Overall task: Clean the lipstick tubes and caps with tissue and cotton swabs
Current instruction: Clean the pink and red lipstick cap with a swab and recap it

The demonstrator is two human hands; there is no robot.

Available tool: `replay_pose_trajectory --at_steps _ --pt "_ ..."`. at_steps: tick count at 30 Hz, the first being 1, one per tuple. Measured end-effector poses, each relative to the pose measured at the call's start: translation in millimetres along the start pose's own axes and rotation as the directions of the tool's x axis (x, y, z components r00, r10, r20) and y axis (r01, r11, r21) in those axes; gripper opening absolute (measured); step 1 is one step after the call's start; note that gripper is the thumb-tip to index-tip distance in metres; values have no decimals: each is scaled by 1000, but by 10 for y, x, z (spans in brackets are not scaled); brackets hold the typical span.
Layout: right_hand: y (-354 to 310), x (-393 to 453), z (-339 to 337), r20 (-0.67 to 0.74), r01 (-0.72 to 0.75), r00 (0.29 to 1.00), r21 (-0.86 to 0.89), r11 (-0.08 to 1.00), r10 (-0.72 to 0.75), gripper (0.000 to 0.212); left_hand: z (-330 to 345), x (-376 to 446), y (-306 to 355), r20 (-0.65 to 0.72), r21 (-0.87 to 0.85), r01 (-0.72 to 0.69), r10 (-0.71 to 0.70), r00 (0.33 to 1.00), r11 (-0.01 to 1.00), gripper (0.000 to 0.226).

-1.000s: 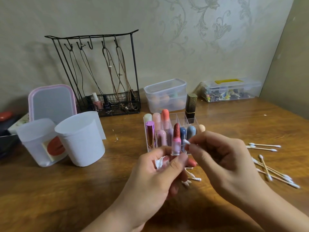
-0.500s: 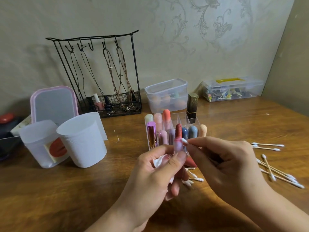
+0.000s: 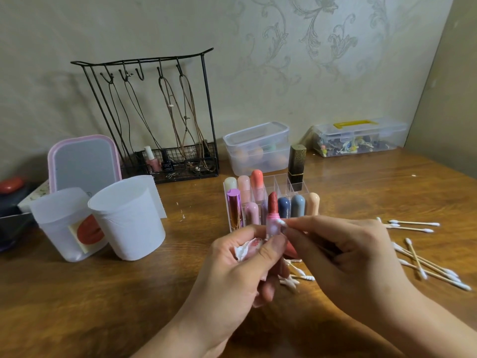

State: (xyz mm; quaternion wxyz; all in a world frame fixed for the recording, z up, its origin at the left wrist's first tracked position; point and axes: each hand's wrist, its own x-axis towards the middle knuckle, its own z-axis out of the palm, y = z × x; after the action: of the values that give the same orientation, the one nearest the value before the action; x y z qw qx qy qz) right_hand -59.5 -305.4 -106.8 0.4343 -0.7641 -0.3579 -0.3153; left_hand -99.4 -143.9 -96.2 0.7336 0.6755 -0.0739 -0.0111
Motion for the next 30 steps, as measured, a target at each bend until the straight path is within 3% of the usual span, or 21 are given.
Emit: replay_pose_trajectory --at_steps 11,30 --pt "-10 -11 36 32 7 999 -110 994 -3 11 50 32 -94 47 -207 37 -28 999 978 24" --pt "-44 -10 38 40 10 999 -74 997 -7 12 72 10 -63 68 -282 32 -13 998 959 24"
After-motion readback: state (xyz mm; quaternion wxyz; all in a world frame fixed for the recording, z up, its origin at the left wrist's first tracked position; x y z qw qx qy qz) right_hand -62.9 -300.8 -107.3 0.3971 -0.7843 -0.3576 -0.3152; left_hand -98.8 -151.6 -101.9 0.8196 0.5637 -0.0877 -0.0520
